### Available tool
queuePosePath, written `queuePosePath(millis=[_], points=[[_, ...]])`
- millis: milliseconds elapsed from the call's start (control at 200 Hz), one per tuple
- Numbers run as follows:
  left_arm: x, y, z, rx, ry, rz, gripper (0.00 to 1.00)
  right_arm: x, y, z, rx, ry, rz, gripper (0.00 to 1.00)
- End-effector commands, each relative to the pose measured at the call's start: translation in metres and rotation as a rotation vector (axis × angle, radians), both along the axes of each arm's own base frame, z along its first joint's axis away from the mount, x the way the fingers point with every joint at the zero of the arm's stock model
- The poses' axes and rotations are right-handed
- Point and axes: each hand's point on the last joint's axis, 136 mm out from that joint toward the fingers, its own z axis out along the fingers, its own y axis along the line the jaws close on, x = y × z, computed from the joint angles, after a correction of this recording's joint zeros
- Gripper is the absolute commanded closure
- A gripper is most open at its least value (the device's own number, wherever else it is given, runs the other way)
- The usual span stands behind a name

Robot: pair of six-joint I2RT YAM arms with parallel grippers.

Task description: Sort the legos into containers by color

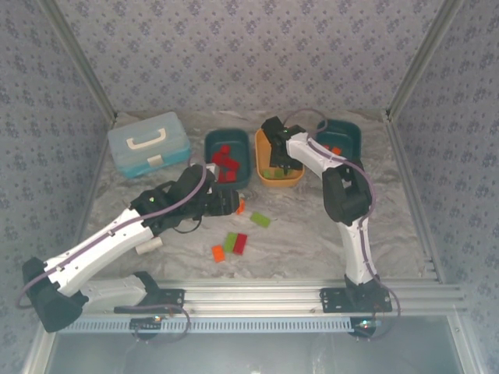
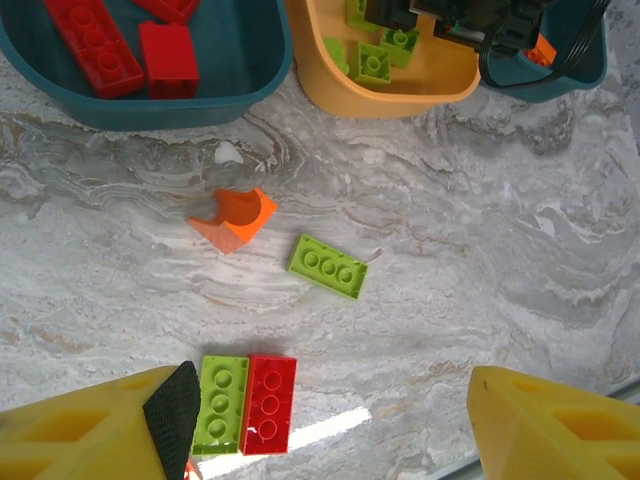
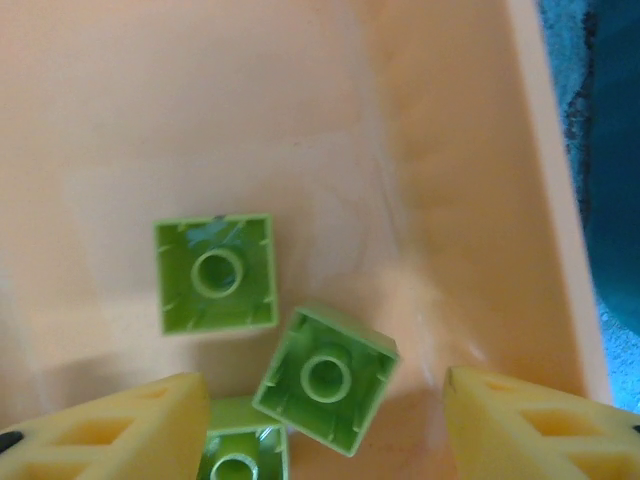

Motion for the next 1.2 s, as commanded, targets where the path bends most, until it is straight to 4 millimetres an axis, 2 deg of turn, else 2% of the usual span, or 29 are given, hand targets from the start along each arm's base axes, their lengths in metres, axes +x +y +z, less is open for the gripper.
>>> queuePosePath(millis=[0,110,175,230,295,365,465,560,570,585,600,675,769,864,989,1099,1194], points=[[-0.005,0.012,-0.005,0.049,0.013,0.027,0.27,0.001,0.019,0.072,0.043,-0.134,0.052,0.32],[-0.011,0.025,-0.013,0.067,0.036,0.068,0.28,-0.012,0.028,0.121,0.070,-0.238,0.091,0.32],[-0.015,0.033,-0.015,0.070,0.044,0.085,0.28,-0.026,0.033,0.152,0.087,-0.316,0.125,0.32],[-0.019,0.037,-0.017,0.068,0.051,0.094,0.28,-0.041,0.035,0.174,0.097,-0.373,0.161,0.33],[-0.022,0.041,-0.018,0.062,0.055,0.101,0.28,-0.060,0.038,0.191,0.109,-0.419,0.210,0.33],[-0.025,0.041,-0.021,0.065,0.069,0.095,0.28,-0.093,0.045,0.213,0.172,-0.485,0.300,0.33],[-0.029,0.035,-0.033,0.079,0.128,0.078,0.29,-0.143,0.055,0.217,0.269,-0.489,0.450,0.32],[-0.036,0.030,-0.051,0.094,0.223,0.101,0.34,-0.202,0.059,0.204,0.348,-0.445,0.593,0.31],[-0.037,0.028,-0.053,0.093,0.231,0.103,0.34,-0.207,0.059,0.207,0.363,-0.449,0.605,0.31],[-0.038,0.026,-0.055,0.091,0.241,0.104,0.35,-0.221,0.056,0.193,0.367,-0.415,0.628,0.31],[-0.040,0.022,-0.058,0.088,0.251,0.099,0.36,-0.226,0.055,0.189,0.368,-0.405,0.637,0.31],[-0.047,0.003,-0.064,0.099,0.253,0.043,0.36,-0.266,0.043,0.177,0.402,-0.369,0.682,0.30],[-0.051,-0.003,-0.080,0.226,0.266,-0.009,0.37,-0.300,0.025,0.166,0.476,-0.333,0.681,0.30],[-0.052,-0.016,-0.101,0.343,0.256,-0.097,0.41,-0.321,0.008,0.162,0.548,-0.351,0.665,0.29],[-0.057,-0.036,-0.128,0.454,0.260,-0.207,0.45,-0.332,-0.007,0.172,0.623,-0.408,0.645,0.28],[-0.054,-0.053,-0.136,0.527,0.232,-0.261,0.47,-0.339,-0.009,0.186,0.681,-0.446,0.667,0.27],[-0.049,-0.054,-0.146,0.596,0.242,-0.258,0.49,-0.348,-0.001,0.194,0.732,-0.442,0.731,0.26]])
